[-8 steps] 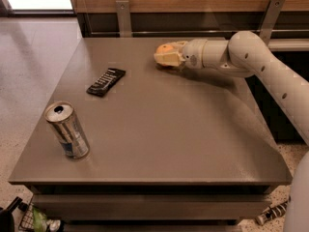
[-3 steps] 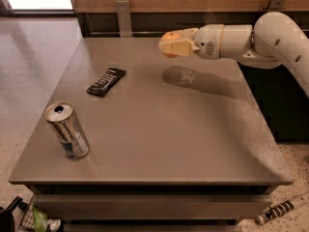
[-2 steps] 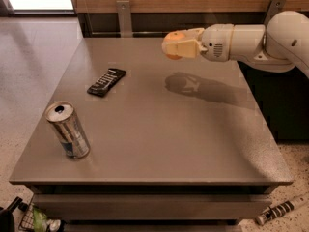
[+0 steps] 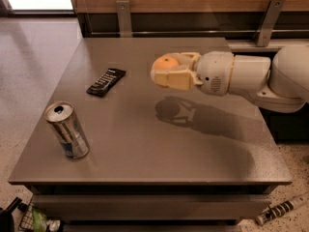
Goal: Move orange near redbull can
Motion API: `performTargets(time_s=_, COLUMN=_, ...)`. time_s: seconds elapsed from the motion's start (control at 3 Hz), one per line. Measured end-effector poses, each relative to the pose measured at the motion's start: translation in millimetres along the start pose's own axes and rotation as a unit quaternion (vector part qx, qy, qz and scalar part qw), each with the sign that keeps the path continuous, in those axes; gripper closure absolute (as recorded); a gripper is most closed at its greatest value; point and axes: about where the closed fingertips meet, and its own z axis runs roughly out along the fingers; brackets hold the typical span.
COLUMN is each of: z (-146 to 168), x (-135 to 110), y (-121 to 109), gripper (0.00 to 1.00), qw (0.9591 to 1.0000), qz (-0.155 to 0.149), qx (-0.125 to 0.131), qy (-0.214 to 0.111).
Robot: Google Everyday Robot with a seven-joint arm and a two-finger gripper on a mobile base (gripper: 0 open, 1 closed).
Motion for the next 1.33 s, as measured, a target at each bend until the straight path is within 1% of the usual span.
performTargets(time_s=0.33, z=8.2, x=25.2, y=50.2, gripper=1.0, qw=0.9998, qz=-0.007, qx=-0.019, qy=0.008)
performTargets(time_s=0.67, z=18.9, x=40.0, y=80.1, gripper=1.0, qw=0.9989, qz=-0.018, qx=-0.04, qy=0.016)
performTargets(time_s=1.0, z=20.3, x=41.4, y=82.5, gripper=1.0, qw=0.999, qz=-0.017, qx=-0.038, qy=0.017)
performTargets(time_s=1.33, z=30.3, x=51.8, y=99.4, gripper=1.0, qw=0.9993, qz=-0.012, qx=-0.029, qy=0.018)
